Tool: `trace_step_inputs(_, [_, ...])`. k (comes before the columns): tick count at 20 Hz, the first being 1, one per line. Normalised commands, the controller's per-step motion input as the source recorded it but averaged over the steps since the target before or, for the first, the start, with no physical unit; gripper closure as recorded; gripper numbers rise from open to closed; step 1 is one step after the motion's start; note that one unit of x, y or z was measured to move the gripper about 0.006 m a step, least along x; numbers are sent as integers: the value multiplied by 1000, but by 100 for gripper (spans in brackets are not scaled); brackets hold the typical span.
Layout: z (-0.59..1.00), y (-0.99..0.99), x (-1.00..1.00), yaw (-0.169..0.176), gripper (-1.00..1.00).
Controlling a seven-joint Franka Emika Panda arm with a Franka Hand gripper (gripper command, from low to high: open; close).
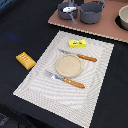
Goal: Interact with the objects in diverse but meaningful ways.
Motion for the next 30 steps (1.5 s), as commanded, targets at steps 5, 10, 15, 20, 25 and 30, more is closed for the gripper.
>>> trace_step_inputs(5, [-101,-793,0,-52,-100])
trace_step_inputs(10, [-162,-743,-27,-61,-100])
trace_step_inputs(15, [-213,-574,-185,-106,-100])
trace_step_inputs(20, [-269,-513,-274,-113,-100])
trace_step_inputs(25, [-340,-370,-397,-145,-100])
trace_step_inputs(30, [-417,-256,-495,-186,-100])
